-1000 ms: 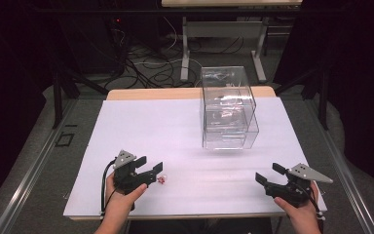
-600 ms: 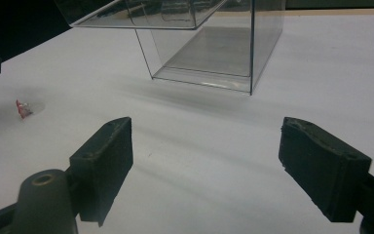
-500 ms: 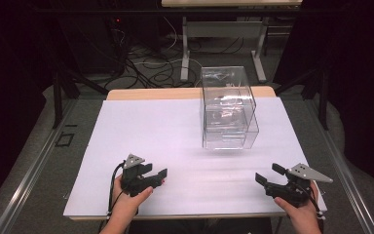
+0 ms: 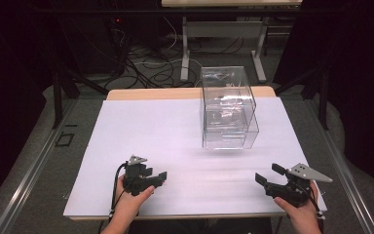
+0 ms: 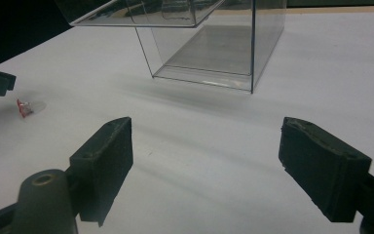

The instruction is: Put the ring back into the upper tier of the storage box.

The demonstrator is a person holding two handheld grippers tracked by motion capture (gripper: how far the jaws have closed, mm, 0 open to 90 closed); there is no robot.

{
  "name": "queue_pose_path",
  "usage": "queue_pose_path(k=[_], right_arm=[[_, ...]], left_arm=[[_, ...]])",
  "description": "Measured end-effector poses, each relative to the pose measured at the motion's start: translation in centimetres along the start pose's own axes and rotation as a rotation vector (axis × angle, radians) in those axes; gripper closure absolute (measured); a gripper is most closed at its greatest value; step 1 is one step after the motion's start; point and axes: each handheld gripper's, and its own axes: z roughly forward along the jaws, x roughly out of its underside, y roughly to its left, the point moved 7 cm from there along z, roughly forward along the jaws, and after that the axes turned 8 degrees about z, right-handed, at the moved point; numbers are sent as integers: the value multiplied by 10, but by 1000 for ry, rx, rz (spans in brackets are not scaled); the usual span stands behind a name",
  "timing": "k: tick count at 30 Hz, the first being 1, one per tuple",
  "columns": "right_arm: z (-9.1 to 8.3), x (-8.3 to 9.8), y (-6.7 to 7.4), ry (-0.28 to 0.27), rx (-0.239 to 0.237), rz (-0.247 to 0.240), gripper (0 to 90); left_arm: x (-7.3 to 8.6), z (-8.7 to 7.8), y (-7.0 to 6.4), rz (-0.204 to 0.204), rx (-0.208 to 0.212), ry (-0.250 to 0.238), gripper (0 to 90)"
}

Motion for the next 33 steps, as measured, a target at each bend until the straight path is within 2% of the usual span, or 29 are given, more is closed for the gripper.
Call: queue_pose_path(k=[11, 21, 25, 28, 33], right_arm=[[1, 0, 0, 3, -3, 6, 198], [2, 1, 1, 6, -10, 1, 198], [2, 1, 0, 4, -8, 0, 198], [2, 1, 0, 2, -6, 0, 198], [2, 1, 1, 5, -10, 1, 198]], left_arm=[[4, 7, 2, -61, 35, 60, 415], [7, 11, 4, -63, 33, 96, 449], [10, 14, 5, -77, 34, 114, 483], [11, 15, 5, -75, 46, 126, 496], [12, 17, 3, -60, 43, 138, 511]])
